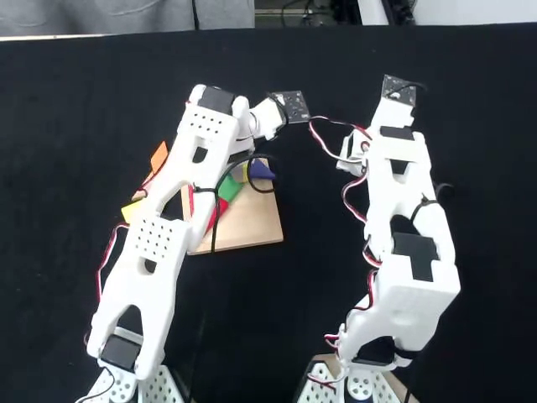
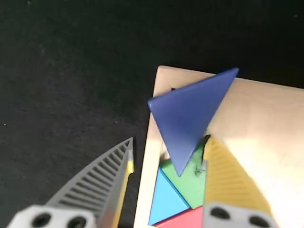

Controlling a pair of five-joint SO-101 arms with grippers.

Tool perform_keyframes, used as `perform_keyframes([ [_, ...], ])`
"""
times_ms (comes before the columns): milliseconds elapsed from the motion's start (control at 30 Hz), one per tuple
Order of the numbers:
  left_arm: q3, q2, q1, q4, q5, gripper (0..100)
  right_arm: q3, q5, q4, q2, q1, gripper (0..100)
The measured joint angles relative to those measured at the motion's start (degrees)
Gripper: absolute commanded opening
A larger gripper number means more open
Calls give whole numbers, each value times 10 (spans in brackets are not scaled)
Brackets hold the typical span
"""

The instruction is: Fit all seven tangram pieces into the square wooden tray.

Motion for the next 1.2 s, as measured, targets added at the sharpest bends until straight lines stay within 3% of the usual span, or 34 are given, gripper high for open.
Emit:
perform_keyframes([
  [167,-22,12,-10,1,1,227,0,0,0,0,0,11],
  [333,-65,17,-11,81,1,227,0,0,0,0,0,11],
  [467,-113,17,-12,98,4,227,0,0,0,0,0,11],
  [633,-168,17,6,98,47,227,0,0,0,0,0,11],
  [900,-216,91,30,-7,177,227,0,0,0,0,0,11],
  [1200,-259,151,43,17,188,227,0,0,0,0,0,11],
])
